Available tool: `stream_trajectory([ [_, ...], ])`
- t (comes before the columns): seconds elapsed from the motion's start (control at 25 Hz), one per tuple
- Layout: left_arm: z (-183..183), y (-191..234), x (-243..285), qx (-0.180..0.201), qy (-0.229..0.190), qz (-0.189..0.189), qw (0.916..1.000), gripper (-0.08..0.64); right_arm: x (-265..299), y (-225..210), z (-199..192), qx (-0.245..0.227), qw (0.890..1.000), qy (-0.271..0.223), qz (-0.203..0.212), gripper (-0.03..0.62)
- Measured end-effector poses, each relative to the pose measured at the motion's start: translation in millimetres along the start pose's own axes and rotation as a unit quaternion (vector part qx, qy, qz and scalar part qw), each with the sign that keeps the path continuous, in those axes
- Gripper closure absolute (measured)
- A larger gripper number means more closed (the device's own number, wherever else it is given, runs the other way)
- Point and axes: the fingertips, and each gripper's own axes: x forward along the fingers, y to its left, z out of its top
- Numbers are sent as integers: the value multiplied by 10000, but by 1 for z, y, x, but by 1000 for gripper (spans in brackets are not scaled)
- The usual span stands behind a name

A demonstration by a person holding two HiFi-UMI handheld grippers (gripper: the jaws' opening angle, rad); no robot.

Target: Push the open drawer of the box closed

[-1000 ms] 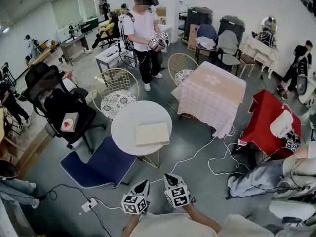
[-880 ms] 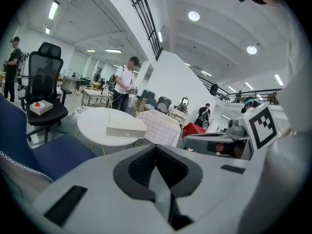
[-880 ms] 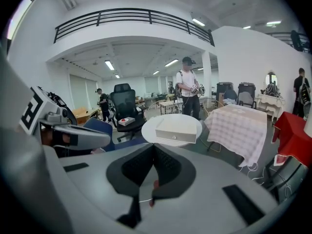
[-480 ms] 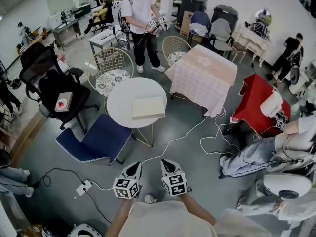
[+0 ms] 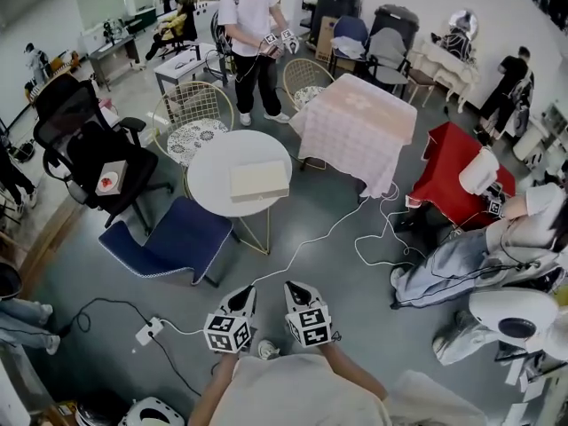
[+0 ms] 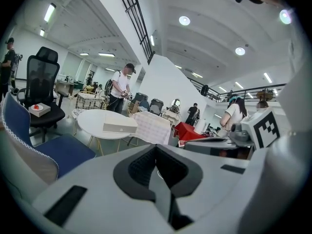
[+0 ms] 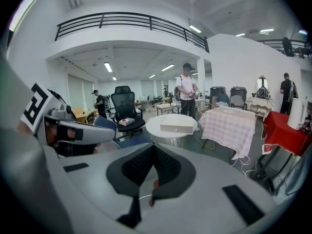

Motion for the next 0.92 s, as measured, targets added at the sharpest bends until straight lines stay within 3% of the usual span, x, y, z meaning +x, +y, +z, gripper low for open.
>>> stream_trajectory([
  [0.44,9,-13,0,171,-33,-135,9998,548,-9,-3,8,-59,9998,-135,-120,577],
  [0.92,12,-12,-3,192,-89,-163,9996,548,1,11,12,-148,9998,-146,19,577],
])
